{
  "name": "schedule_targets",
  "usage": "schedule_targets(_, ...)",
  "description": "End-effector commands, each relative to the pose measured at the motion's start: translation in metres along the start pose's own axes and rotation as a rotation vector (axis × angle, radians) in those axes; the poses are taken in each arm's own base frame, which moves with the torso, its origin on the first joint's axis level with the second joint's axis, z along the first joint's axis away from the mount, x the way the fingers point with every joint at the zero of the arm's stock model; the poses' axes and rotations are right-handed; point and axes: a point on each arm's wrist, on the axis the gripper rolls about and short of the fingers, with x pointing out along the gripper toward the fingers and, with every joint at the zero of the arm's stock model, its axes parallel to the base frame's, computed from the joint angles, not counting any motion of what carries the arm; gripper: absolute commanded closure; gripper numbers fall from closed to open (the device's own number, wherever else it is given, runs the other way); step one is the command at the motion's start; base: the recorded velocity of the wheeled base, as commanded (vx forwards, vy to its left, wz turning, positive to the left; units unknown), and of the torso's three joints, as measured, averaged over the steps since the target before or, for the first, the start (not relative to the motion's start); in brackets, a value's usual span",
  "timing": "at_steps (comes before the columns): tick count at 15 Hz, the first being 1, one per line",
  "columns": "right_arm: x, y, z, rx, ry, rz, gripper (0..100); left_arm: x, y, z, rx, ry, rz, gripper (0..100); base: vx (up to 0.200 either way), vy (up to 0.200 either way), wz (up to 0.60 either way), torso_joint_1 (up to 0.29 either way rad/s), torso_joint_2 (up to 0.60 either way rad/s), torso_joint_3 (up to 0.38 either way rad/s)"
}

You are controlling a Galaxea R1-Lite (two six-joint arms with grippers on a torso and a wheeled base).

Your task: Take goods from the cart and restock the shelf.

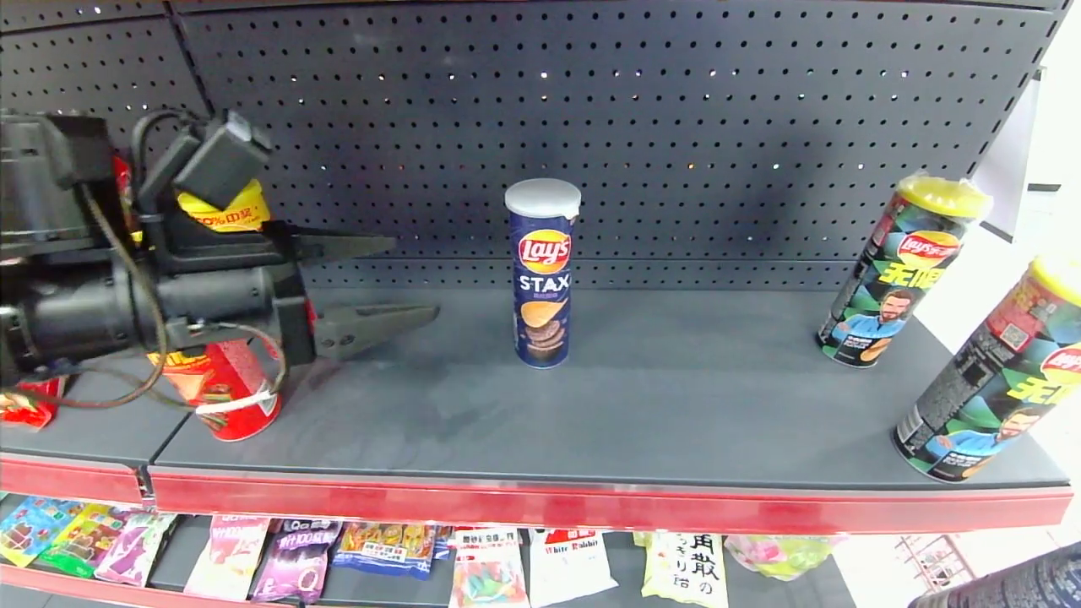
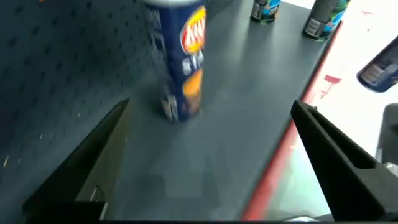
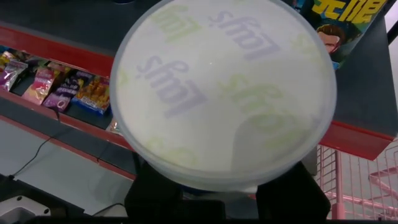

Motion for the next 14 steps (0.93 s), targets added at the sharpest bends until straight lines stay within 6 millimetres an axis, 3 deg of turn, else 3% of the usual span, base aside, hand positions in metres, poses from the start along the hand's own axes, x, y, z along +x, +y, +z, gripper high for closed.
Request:
schedule_targets(1, 0.001, 0.0, 0.0, 0.0, 0.003, 0.0, 100, 0.054, 0.028, -0.017, -0.016, 0.037, -0.061, 0, 0.0, 0.0, 0.0, 0.0, 0.0, 0.0)
schedule_targets(3, 0.0, 0.0, 0.001, 0.0, -0.001, -0.006, 100, 0.082, 0.043, -0.012, 0.003, 0.012, -0.082, 0, 0.0, 0.0, 0.0, 0.0, 0.0, 0.0)
schedule_targets(5, 0.0, 0.0, 0.003, 0.0, -0.003, -0.008, 100, 0.098, 0.051, -0.012, 0.014, -0.001, -0.097, 0, 0.0, 0.0, 0.0, 0.0, 0.0, 0.0)
schedule_targets(12, 0.0, 0.0, 0.002, 0.003, 0.003, -0.01, 100, 0.129, 0.068, -0.01, 0.036, -0.03, -0.107, 0, 0.0, 0.0, 0.0, 0.0, 0.0, 0.0)
schedule_targets(14, 0.0, 0.0, 0.002, 0.004, 0.006, -0.01, 100, 0.135, 0.065, -0.012, 0.025, -0.021, -0.133, 0, 0.0, 0.0, 0.0, 0.0, 0.0, 0.0)
